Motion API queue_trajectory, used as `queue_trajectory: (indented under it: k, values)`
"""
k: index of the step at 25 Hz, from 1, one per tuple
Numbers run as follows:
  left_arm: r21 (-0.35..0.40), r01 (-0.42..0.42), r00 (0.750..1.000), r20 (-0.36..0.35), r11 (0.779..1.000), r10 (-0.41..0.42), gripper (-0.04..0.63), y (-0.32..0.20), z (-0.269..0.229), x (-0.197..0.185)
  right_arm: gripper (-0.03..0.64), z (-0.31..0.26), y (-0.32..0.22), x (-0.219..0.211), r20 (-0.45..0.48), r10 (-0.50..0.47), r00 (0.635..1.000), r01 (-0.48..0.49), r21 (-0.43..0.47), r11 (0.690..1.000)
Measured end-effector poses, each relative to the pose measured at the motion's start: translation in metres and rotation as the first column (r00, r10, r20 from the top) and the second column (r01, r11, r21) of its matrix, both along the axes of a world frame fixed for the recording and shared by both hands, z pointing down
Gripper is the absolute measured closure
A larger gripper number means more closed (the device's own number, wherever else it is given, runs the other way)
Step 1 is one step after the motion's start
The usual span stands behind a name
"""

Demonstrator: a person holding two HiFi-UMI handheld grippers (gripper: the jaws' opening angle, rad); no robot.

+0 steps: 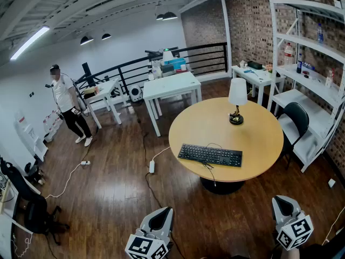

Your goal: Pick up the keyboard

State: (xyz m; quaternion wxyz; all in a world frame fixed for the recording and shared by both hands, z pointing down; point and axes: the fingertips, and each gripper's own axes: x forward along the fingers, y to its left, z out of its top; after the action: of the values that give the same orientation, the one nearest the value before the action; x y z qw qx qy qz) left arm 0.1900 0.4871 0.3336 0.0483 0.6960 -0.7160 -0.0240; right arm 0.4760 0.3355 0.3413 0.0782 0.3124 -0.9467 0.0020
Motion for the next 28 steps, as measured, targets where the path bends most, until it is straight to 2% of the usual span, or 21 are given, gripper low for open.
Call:
queue_trajectory:
  k: [7, 11, 16, 20, 24, 28]
  values:
    - [-0.014, -0.029, 1.0, -0.002, 0.999, 0.029, 0.565, -0.026, 0.014, -0.043, 0.615, 0.018, -0.018, -0.051, -0.007, -0.006, 1.0, 0.005, -0.029, 1.0]
    - [-0.015, 0.006, 1.0, -0.019, 1.0, -0.006, 0.565, -0.058, 0.019, -0.073, 0.615, 0.022, -0.055, -0.082, -0.012, -0.037, 0.999, 0.037, -0.027, 0.999]
    - [-0.03, -0.006, 1.0, -0.017, 1.0, 0.006, 0.565, -0.116, 0.017, -0.1, 0.615, 0.023, -0.121, -0.123, 0.079, -0.056, 0.995, 0.061, -0.062, 0.996]
    - [-0.045, -0.005, 1.0, 0.003, 0.999, 0.005, 0.565, -0.186, 0.006, -0.13, 0.615, 0.019, -0.189, -0.171, 0.091, -0.101, 0.991, 0.105, -0.049, 0.993]
    - [-0.021, 0.02, 0.999, 0.036, 1.0, -0.019, 0.566, -0.282, 0.001, -0.169, 0.615, 0.027, -0.288, -0.198, 0.136, -0.08, 0.988, 0.091, -0.082, 0.992]
    - [-0.102, -0.004, 0.998, 0.054, 0.995, 0.01, 0.566, -0.364, 0.024, -0.199, 0.615, 0.047, -0.371, -0.22, 0.141, -0.056, 0.988, 0.073, -0.116, 0.991]
